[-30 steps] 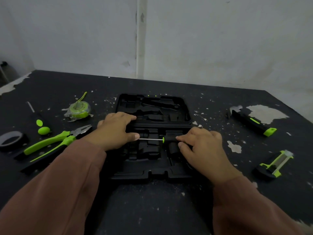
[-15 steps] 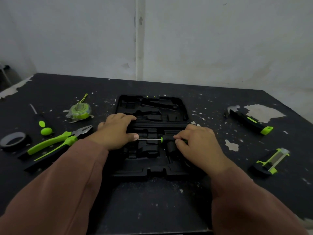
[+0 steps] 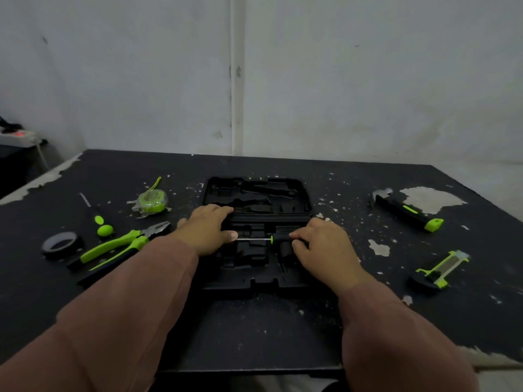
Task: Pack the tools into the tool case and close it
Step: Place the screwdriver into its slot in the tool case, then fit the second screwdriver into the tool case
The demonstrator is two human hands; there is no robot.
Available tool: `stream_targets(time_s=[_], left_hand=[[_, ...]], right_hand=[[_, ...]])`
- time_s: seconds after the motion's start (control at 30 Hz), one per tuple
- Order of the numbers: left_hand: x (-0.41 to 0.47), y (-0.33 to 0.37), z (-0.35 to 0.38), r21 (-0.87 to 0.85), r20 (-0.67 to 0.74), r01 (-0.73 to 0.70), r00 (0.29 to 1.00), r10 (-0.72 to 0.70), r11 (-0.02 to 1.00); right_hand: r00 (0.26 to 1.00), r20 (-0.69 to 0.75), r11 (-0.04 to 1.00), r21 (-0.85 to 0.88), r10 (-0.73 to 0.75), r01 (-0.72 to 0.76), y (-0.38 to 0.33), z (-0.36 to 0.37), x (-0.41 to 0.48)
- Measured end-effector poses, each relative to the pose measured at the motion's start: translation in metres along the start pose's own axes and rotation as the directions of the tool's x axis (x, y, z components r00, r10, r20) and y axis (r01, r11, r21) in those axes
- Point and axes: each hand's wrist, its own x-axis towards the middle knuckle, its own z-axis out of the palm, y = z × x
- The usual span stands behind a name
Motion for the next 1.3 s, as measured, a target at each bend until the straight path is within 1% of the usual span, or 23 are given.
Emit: stream_targets(time_s=[0.1, 0.17, 0.23, 0.3, 0.37, 0.5, 0.63, 0.77, 0.9, 1.0, 1.1, 1.23, 1.3], left_hand=[[-0.004, 0.005, 0.0, 0.038, -0.033, 0.007, 0.999, -0.005, 0.999], [-0.008, 0.01, 0.0, 0.078, -0.063, 0.007, 0.998, -0.002, 0.997], [-0.013, 0.017, 0.001, 0.103, -0.075, -0.009, 0.997, 0.017, 0.995], [-0.019, 0.027, 0.001, 0.087, -0.061, -0.038, 0.997, 0.044, 0.995], [-0.025, 0.037, 0.001, 0.054, -0.058, -0.075, 0.995, 0.079, 0.996], [-0.037, 0.061, 0.0, 0.015, -0.046, -0.155, 0.987, 0.155, 0.988], [-0.045, 0.087, 0.006, 0.007, -0.037, -0.241, 0.97, 0.241, 0.971], [-0.05, 0.111, 0.017, 0.003, -0.029, -0.317, 0.948, 0.317, 0.949], [-0.051, 0.144, 0.027, -0.036, 0.017, -0.403, 0.915, 0.403, 0.915], [-0.052, 0.172, 0.035, -0.09, 0.046, -0.468, 0.88, 0.473, 0.879], [-0.05, 0.2, 0.047, -0.131, 0.083, -0.507, 0.851, 0.519, 0.852], [-0.045, 0.237, 0.065, -0.128, 0.183, -0.534, 0.815, 0.549, 0.836], [-0.04, 0.251, 0.074, -0.109, 0.22, -0.536, 0.809, 0.546, 0.837]], right_hand=[[1.0, 0.0, 0.999, -0.032, -0.008, 0.008, -0.001, 0.0, 0.0], [1.0, 0.004, 1.0, -0.004, 0.0, 0.0, 0.0, -0.002, -0.001], [0.999, 0.012, 0.994, 0.107, 0.036, -0.037, 0.002, -0.005, -0.004], [0.997, 0.028, 0.972, 0.221, 0.075, -0.079, 0.004, -0.01, -0.01], [0.996, 0.013, 0.957, 0.276, 0.089, -0.089, 0.006, -0.011, -0.017], [0.992, -0.076, 0.955, 0.287, 0.1, -0.074, 0.008, -0.011, -0.029], [0.985, -0.113, 0.947, 0.309, 0.128, -0.088, 0.013, -0.014, -0.038], [0.975, -0.132, 0.942, 0.311, 0.177, -0.129, 0.024, -0.02, -0.048], [0.947, -0.173, 0.931, 0.296, 0.272, -0.213, 0.049, -0.027, -0.059], [0.908, -0.226, 0.918, 0.271, 0.352, -0.288, 0.074, -0.033, -0.069], [0.846, -0.277, 0.88, 0.283, 0.455, -0.381, 0.098, -0.042, -0.081], [0.717, -0.335, 0.79, 0.324, 0.611, -0.521, 0.128, -0.044, -0.098], [0.659, -0.316, 0.723, 0.424, 0.683, -0.546, 0.135, -0.042, -0.104]])
